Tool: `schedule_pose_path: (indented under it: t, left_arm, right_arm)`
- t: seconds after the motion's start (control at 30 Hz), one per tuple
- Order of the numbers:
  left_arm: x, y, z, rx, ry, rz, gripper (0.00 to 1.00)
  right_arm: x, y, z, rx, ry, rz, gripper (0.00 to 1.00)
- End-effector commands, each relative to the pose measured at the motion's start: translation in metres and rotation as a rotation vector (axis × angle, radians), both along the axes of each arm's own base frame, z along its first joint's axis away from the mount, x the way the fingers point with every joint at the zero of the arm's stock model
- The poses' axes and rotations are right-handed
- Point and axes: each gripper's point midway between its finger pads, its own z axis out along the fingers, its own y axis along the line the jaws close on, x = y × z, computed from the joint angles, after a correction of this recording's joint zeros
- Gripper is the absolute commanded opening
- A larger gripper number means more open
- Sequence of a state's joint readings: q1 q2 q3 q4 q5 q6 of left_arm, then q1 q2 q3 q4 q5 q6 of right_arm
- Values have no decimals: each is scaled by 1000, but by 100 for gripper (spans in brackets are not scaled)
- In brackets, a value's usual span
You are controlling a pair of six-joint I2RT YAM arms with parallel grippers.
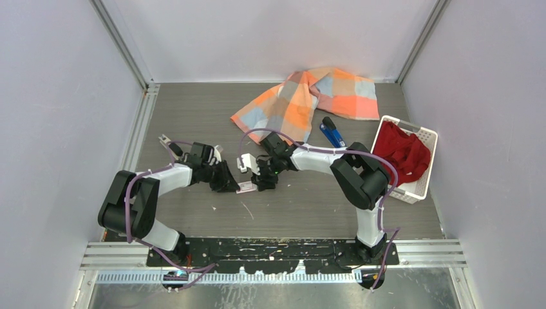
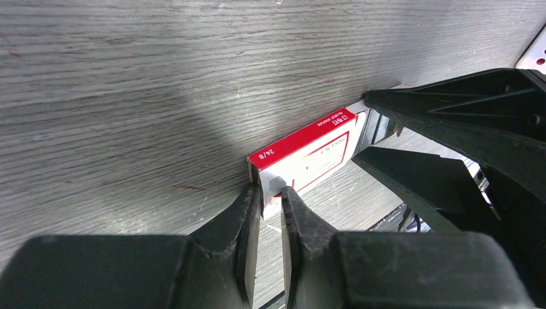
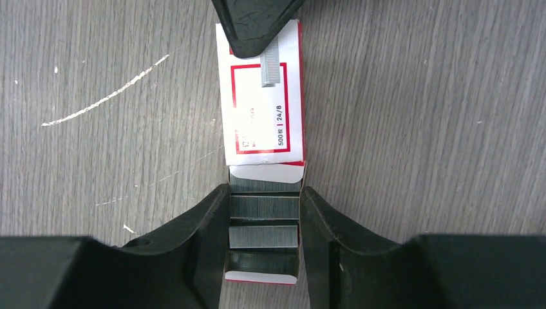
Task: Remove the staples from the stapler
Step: Close the staple box at the center of the board.
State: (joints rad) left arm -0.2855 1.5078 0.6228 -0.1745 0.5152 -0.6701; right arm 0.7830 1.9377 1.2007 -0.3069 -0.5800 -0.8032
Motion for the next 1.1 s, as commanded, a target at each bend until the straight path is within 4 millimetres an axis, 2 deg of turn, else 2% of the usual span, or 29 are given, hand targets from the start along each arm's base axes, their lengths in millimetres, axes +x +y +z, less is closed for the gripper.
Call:
schedule_pose_path:
  t: [0.0,0.47,0.73,1.07]
  left_arm:
    - [15,-4,11,-21,-59,-10,19]
    - [15,-5,11,-21,-59,-26,19]
    - [14,-4,12,-13,-59,-28,19]
    - [11,-9,9,-30,-43,-48,19]
  right_arm:
    - [-19,0,-1,-21,7,57,33]
    - [-20,-5,-4,-47,-26,98,33]
    - [-14,-10,-6,-75,-62,96,33]
    - [-19,0,-7,-56,-19,74,35]
